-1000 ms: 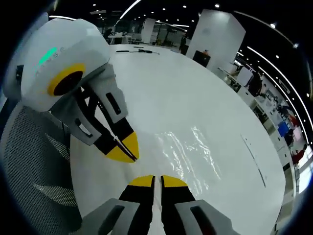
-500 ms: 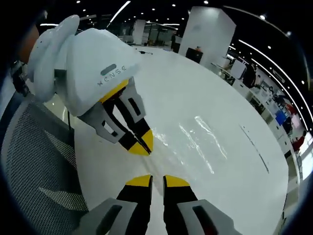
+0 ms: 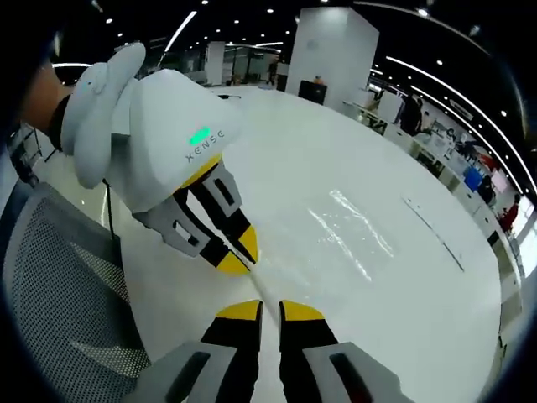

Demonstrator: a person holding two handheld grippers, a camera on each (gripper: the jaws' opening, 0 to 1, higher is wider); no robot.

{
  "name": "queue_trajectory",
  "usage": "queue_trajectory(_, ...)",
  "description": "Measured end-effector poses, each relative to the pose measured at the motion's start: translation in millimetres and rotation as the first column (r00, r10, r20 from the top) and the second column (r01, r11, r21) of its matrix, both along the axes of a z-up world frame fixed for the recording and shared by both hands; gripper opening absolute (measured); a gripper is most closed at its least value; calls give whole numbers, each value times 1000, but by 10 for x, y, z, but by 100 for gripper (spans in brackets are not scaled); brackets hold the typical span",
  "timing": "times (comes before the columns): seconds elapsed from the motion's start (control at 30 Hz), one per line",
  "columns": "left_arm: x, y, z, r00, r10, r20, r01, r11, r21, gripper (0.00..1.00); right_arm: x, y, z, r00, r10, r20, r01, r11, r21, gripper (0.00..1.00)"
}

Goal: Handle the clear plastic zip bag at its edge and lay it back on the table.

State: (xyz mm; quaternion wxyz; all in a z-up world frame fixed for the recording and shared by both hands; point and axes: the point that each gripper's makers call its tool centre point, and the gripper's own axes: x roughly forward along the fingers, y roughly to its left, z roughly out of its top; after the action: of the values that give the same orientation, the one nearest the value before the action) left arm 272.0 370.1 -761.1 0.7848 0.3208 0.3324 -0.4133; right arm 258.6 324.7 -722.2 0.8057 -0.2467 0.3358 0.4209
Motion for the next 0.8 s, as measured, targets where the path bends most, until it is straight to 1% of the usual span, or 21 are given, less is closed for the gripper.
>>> queue_trajectory(0.17, -55, -34, 133, 1000, 19, -8, -19, 999, -29, 10, 62, -16, 16, 999, -47, -9, 47, 998, 33, 4)
queue_trajectory(0.27, -54, -43, 120, 999, 37, -18, -38, 998, -58, 10, 91, -9, 27, 997, -77, -10, 77, 995, 65, 5)
queue_trajectory(0.3, -55, -44, 145, 999, 45, -13, -46, 996, -80, 10, 100, -14, 30, 996, -87, -5, 87, 994, 73, 5)
queue_trajectory(0.37, -120, -24, 165, 997, 71, -31, -74, 992, -104, 11, 113, -29, 7, 994, -111, -21, 113, 989, 92, 8)
queue_trajectory(0.4, -119, -6, 162, 997, 77, -32, -80, 991, -110, 12, 115, -38, -9, 992, -123, -32, 126, 986, 106, 10)
queue_trajectory(0.47, -134, 12, 177, 996, 86, -29, -89, 989, -120, 13, 101, -49, 6, 991, -129, -31, 132, 985, 112, 11)
queue_trajectory(0.53, -110, 57, 217, 993, 116, -21, -118, 981, -152, 14, 61, -76, 17, 989, -144, -41, 148, 981, 125, 13)
queue_trajectory(0.57, -104, 66, 254, 991, 133, -13, -133, 975, -176, 15, 71, -80, 5, 988, -151, -42, 155, 979, 132, 14)
queue_trajectory(0.63, -106, 100, 304, 987, 162, -15, -162, 967, -198, 19, 59, -117, 8, 986, -162, -44, 167, 975, 146, 17)
queue_trajectory(0.67, -85, 115, 299, 985, 169, -13, -168, 963, -209, 20, 54, -139, 12, 984, -170, -46, 175, 973, 150, 19)
queue_trajectory(0.73, -73, 142, 315, 981, 190, -25, -191, 952, -241, 22, 57, -172, 7, 982, -182, -51, 188, 969, 159, 23)
queue_trajectory(0.8, -41, 209, 320, 976, 214, -25, -214, 943, -255, 24, 43, -207, 11, 980, -192, -52, 198, 966, 166, 26)
